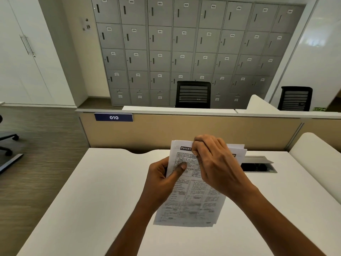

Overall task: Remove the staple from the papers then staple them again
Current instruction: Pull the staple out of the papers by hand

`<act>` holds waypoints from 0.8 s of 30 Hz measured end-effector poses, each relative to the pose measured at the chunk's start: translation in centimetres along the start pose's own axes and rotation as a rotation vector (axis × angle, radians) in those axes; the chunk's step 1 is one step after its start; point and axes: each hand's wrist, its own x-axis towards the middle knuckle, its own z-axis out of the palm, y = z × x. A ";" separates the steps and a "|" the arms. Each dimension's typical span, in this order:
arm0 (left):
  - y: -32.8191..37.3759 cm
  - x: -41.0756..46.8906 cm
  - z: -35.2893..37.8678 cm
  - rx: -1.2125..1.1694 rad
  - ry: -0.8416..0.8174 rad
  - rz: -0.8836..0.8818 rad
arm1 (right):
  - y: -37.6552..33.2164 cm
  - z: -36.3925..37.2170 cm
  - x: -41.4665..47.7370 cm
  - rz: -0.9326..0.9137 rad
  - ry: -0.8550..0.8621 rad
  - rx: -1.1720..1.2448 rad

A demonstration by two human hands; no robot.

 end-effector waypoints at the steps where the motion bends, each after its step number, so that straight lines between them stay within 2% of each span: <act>1: 0.0 0.0 0.0 -0.002 0.003 -0.001 | 0.0 0.1 0.1 0.001 0.007 -0.010; 16: -0.6 -0.4 0.1 0.036 0.155 -0.055 | 0.6 4.0 0.8 -0.048 0.099 0.113; 24: -0.8 -1.0 -4.2 0.037 0.173 -0.086 | -2.7 5.0 3.1 -0.055 0.075 0.121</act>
